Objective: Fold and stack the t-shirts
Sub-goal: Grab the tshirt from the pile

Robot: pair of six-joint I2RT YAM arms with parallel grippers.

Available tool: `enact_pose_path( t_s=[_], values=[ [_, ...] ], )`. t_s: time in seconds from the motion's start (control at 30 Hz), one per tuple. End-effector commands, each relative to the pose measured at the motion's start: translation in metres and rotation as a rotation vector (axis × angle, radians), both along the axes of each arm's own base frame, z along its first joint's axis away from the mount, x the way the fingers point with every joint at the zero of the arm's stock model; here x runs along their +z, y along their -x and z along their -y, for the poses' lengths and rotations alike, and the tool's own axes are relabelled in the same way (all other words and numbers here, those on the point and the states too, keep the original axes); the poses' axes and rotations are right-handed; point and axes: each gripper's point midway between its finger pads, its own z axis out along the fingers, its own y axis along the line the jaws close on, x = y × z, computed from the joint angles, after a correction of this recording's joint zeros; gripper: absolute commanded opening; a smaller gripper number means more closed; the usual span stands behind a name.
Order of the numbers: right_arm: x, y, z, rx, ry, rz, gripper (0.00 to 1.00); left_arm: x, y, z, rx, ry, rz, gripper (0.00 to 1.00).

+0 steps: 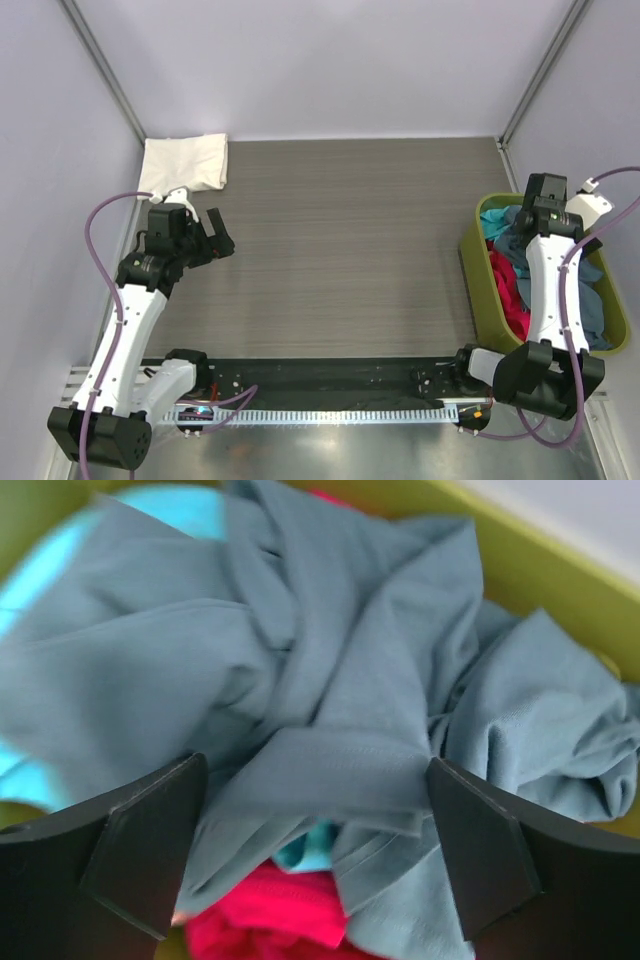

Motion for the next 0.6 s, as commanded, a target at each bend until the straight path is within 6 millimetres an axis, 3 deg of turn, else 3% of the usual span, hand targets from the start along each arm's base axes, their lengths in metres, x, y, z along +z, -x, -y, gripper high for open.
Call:
enact_pose_path(
  t_s=[0.0, 0.07, 0.1, 0.17, 0.2, 0.33, 0.4, 0.43, 0.47, 0.5, 0.53, 0.57],
  values=[
    [-0.012, -0.004, 0.006, -0.037, -0.036, 0.041, 0.96, 0.011, -0.005, 0.004, -0.020, 0.008, 0.034, 1.00],
    [-0.019, -0.005, 0.006, -0.038, -0.047, 0.025, 0.83, 0.011, -0.005, 0.003, -0.018, 0.005, 0.031, 1.00],
    [-0.019, -0.008, 0.007, -0.036, -0.045, 0.035, 0.59, 0.010, -0.005, 0.004, -0.020, 0.005, 0.028, 1.00],
    [-0.018, -0.014, 0.006, -0.019, -0.057, 0.054, 0.28, 0.009, -0.005, 0.004, -0.019, 0.005, 0.025, 1.00],
    [-0.015, -0.019, 0.004, -0.007, -0.067, 0.073, 0.02, 0.010, -0.005, 0.004, -0.021, 0.006, 0.028, 1.00],
    [0.019, -0.046, -0.010, 0.118, -0.105, 0.209, 0.01, 0.009, -0.005, 0.002, -0.012, -0.003, 0.028, 1.00],
    [0.068, -0.064, -0.024, 0.200, -0.109, 0.358, 0.01, 0.010, -0.005, 0.001, -0.007, -0.006, 0.029, 1.00],
    [0.091, -0.076, -0.045, 0.274, -0.109, 0.415, 0.01, 0.010, -0.005, 0.000, -0.005, -0.008, 0.033, 1.00],
    [0.143, -0.087, -0.062, 0.350, -0.087, 0.534, 0.01, 0.010, -0.005, -0.001, -0.003, -0.010, 0.033, 1.00],
    [0.178, -0.103, -0.094, 0.495, -0.107, 0.632, 0.01, 0.010, -0.005, -0.001, -0.001, -0.013, 0.033, 1.00],
    [0.203, -0.122, -0.150, 0.702, -0.159, 0.699, 0.01, 0.010, -0.005, -0.001, -0.001, -0.013, 0.032, 1.00],
    [0.272, -0.125, -0.194, 0.891, -0.154, 0.883, 0.01, 0.010, -0.005, -0.002, 0.002, -0.014, 0.032, 1.00]
  ],
)
